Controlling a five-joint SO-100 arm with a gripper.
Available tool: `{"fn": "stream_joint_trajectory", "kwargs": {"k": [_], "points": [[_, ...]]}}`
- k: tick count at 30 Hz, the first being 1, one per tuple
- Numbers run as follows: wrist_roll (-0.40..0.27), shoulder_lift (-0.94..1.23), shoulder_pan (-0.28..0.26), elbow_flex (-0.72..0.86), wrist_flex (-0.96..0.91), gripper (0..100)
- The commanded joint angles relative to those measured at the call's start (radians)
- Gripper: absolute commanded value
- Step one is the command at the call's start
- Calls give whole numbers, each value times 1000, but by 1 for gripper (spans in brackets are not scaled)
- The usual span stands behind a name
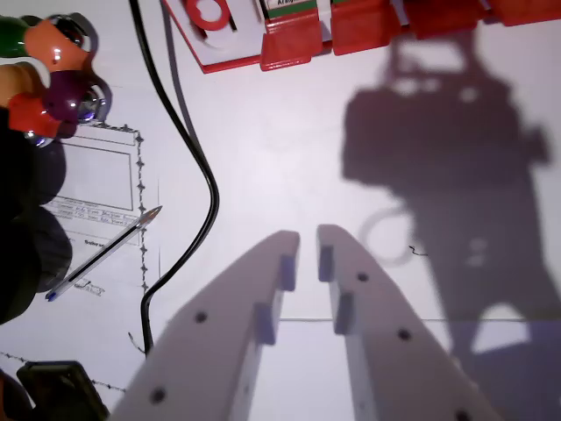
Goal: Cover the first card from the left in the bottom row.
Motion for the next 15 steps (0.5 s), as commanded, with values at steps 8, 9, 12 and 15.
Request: {"fn": "stream_joint_trajectory", "kwargs": {"k": [8,9,12,15], "points": [[29,-209,-9,-287,-5,2],[31,-229,-11,-299,-5,2],[38,-279,-14,-331,-2,2],[51,-328,-14,-360,2,2]]}}
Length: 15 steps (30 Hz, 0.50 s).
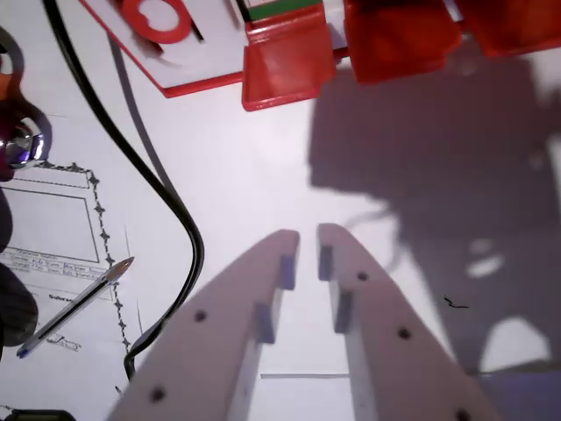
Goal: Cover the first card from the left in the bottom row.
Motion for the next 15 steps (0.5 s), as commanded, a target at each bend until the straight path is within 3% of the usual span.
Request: {"fn": "stream_joint_trajectory", "kwargs": {"k": [1,15], "points": [[11,-8,-14,-114,2,2],[48,-179,-26,-255,-20,2]]}}
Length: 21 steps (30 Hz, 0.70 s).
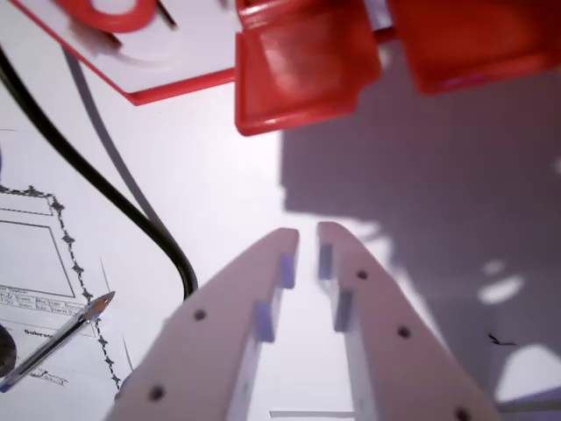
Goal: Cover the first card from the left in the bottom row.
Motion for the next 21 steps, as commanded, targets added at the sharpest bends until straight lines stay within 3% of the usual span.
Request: {"fn": "stream_joint_trajectory", "kwargs": {"k": [1,21], "points": [[6,17,-6,-106,-23,2],[14,-75,14,-193,-138,2]]}}
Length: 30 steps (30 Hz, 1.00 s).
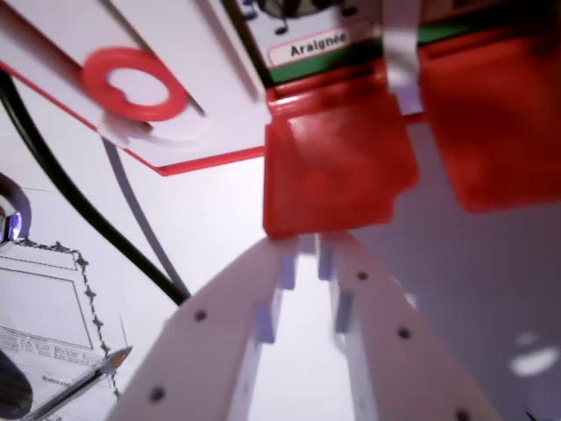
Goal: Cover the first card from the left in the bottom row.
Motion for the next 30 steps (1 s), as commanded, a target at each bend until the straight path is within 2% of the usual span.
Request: {"fn": "stream_joint_trajectory", "kwargs": {"k": [1,19,30], "points": [[0,28,5,-107,-26,2],[-37,-31,38,-189,-120,2],[-49,-41,35,-207,-160,2]]}}
